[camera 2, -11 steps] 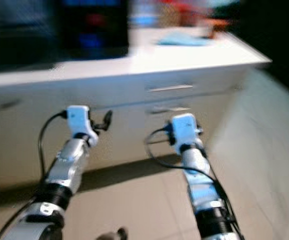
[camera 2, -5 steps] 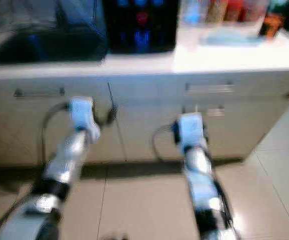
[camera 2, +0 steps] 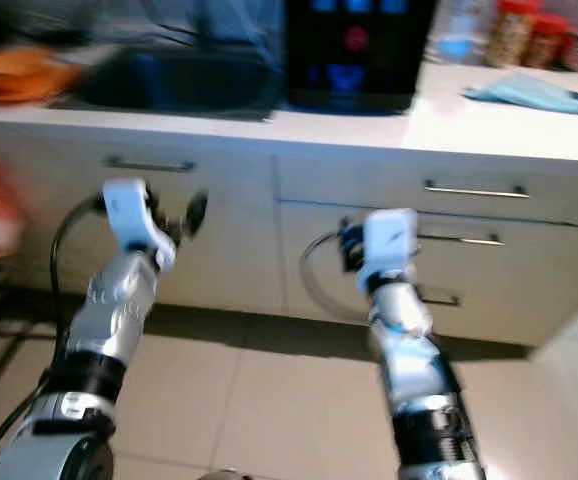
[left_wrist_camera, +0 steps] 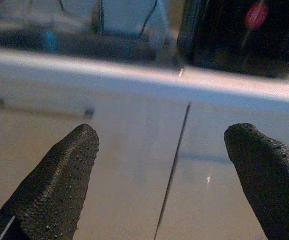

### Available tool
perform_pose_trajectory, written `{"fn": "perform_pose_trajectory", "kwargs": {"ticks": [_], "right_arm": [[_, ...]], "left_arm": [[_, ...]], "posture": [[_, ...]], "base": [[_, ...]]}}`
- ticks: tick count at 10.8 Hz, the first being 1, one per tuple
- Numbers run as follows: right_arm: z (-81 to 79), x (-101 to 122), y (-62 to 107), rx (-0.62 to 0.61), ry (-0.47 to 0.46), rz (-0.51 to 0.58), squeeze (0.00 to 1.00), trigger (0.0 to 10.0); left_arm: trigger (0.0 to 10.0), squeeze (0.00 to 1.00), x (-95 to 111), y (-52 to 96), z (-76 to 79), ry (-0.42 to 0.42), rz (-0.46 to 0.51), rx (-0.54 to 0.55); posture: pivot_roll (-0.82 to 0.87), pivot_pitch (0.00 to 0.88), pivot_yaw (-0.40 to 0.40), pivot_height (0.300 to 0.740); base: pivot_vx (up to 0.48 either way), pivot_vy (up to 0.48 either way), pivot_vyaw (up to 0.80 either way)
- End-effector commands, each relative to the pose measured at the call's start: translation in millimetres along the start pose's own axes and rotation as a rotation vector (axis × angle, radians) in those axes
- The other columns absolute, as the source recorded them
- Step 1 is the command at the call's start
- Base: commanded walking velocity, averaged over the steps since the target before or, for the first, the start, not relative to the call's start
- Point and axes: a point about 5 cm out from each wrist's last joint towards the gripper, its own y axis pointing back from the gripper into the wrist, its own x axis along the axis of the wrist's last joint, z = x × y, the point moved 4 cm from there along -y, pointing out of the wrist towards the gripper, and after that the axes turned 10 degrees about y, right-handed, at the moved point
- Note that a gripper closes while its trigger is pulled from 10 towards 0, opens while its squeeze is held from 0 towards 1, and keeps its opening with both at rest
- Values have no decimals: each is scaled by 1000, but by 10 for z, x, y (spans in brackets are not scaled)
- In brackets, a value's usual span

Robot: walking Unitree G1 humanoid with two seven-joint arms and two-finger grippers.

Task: Kitchen organization

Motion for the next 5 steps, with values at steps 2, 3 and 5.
{"fn": "perform_pose_trajectory", "kwargs": {"ticks": [2,3,5], "right_arm": [[66,132,-16,-41,10,31,0,10000],[53,162,-15,-37,-29,40,0,10000],[23,210,26,-53,-122,54,0,10000]], "left_arm": [[10000,0,202,-112,155,33,30,-53],[10000,0,240,-129,166,33,31,-56],[10000,0,260,-150,135,36,16,-48]], "posture": [[11,0,53,740],[9,0,55,740],[7,0,61,740]], "base": [[0,302,0],[0,296,0],[0,347,0]]}}
